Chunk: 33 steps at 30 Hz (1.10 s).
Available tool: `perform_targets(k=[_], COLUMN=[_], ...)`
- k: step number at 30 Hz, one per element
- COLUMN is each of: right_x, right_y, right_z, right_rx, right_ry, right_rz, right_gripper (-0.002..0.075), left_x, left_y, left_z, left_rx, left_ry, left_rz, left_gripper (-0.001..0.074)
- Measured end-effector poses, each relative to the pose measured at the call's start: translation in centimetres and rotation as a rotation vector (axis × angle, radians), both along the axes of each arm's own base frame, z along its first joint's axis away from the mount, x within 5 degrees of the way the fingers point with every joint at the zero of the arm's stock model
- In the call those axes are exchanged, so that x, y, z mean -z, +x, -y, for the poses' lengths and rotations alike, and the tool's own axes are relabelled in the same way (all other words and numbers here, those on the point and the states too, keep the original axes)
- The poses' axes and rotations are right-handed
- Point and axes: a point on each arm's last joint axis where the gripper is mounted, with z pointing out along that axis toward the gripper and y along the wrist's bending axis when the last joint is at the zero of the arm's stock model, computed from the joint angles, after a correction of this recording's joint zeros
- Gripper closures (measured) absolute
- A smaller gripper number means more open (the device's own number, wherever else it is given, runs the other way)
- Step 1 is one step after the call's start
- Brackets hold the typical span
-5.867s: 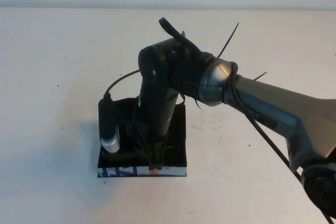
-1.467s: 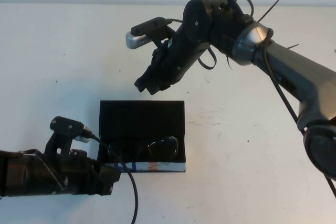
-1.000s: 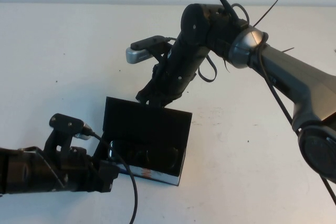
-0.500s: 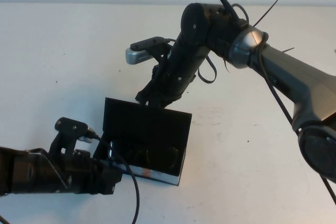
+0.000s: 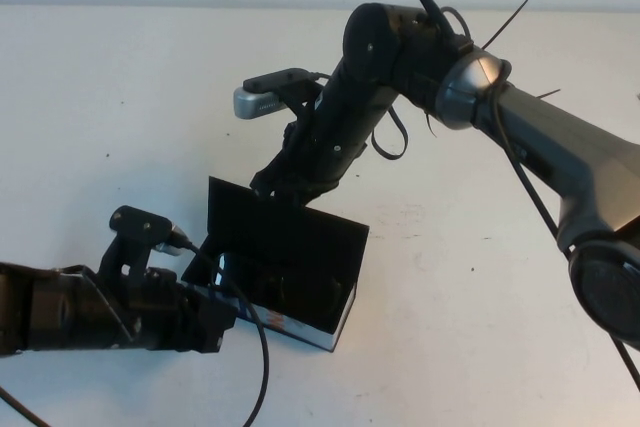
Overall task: Return glasses to glasses case
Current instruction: Close the glasses case
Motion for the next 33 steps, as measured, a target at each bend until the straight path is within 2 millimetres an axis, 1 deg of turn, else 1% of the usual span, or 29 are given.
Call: perform_targets(k=[4,7,9,13,16,21,24,27,29,33], right_x=[-1.2,-2.3,-2.6,-2.5,-1.9,0.2,0.9,0.9,0.8,-0.2], right_y=[-0.9,-2.2,-3.1,-4.6,-5.5,-6.1,-6.3,-6.3,-6.3,-6.0], right_z=[-0.8,-1.9,-2.9,-4.3,-5.0,-4.7,-4.6,-4.5,-4.6,-4.3], right_rx=[-0.021,-0.041,-0.053,-0.074,-0.083,-0.079,-0.076,-0.075,-0.075,-0.077], right_ry=[0.020,0.037,0.045,0.043,0.029,-0.020,-0.037,-0.035,-0.034,-0.051], right_rz=[0.014,0.022,0.015,-0.003,-0.029,-0.091,-0.111,-0.112,-0.108,-0.056], right_gripper=[0.0737,0.0737,0.0737,0.0737,0.0737,0.0737,0.0737,0.0737,0.0737,0.0737], left_x=[0.0,0.0,0.0,0.0,0.0,0.0,0.0,-0.5,-1.1,-2.7], left_y=[0.0,0.0,0.0,0.0,0.1,0.1,0.1,0.0,-0.1,-0.4], left_z=[0.0,0.0,0.0,0.0,0.0,0.0,0.0,-0.1,-0.1,-0.3], left_rx=[0.000,-0.001,-0.001,-0.001,-0.002,0.000,-0.001,0.002,0.004,-0.013], left_ry=[0.001,0.002,0.002,0.005,0.005,0.009,0.009,0.006,0.006,0.011], left_rz=[0.000,0.000,0.000,0.001,0.003,0.005,0.003,0.021,0.043,0.069], left_gripper=[0.0736,0.0736,0.0736,0.0736,0.0736,0.0736,0.0736,0.0736,0.0736,0.0736])
